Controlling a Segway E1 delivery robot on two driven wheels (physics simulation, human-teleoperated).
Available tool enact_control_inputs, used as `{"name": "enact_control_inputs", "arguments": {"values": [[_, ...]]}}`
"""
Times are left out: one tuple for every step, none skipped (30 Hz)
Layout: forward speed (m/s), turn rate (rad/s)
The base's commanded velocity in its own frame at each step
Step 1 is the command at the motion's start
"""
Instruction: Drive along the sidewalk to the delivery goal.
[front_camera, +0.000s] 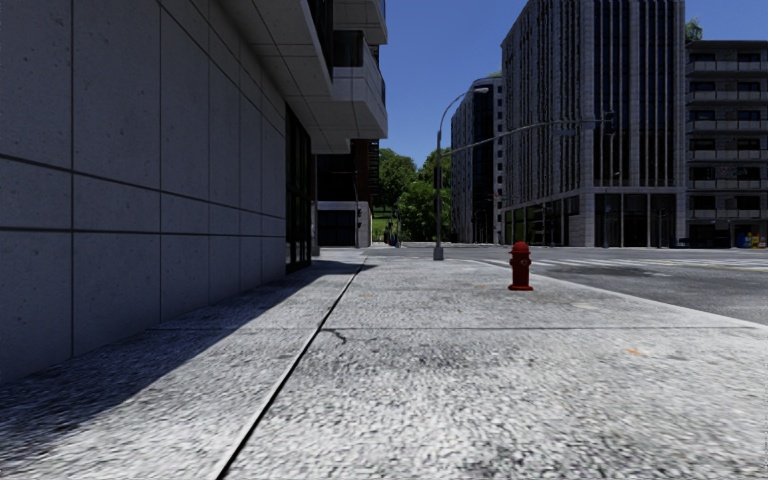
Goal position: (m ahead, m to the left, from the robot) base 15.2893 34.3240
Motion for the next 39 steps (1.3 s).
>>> {"name": "enact_control_inputs", "arguments": {"values": [[2.0,0.0],[2.0,0.0],[2.0,0.0],[2.0,0.0],[2.0,0.0],[2.0,0.0],[2.0,0.0],[2.0,0.0],[2.0,0.0],[2.0,0.0],[2.0,0.0],[2.0,0.0],[2.0,0.0],[2.0,0.0],[2.0,0.0],[2.0,0.0],[2.0,0.0],[2.0,0.0],[2.0,0.0],[2.0,0.0],[2.0,0.0],[2.0,0.0],[2.0,0.0],[2.0,0.0],[2.0,0.0],[2.0,0.0],[2.0,0.0],[2.0,0.0],[2.0,0.0],[2.0,0.0],[2.0,0.0],[2.0,0.0],[2.0,0.0],[2.0,0.0],[2.0,0.0],[2.0,0.0],[2.0,0.0],[2.0,0.0],[2.0,0.0]]}}
